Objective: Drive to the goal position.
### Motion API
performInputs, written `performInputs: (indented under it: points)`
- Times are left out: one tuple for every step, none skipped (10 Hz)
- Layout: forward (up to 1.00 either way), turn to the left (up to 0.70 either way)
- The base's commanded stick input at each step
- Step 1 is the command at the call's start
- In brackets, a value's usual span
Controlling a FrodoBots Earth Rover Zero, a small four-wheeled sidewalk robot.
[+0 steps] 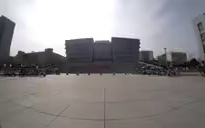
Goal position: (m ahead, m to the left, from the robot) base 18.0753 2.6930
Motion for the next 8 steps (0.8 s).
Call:
performInputs:
  points:
    - [1.00,0.00]
    - [1.00,0.00]
    - [1.00,0.00]
    - [1.00,0.00]
    - [1.00,0.00]
    - [1.00,0.00]
    - [1.00,0.00]
    - [1.00,0.00]
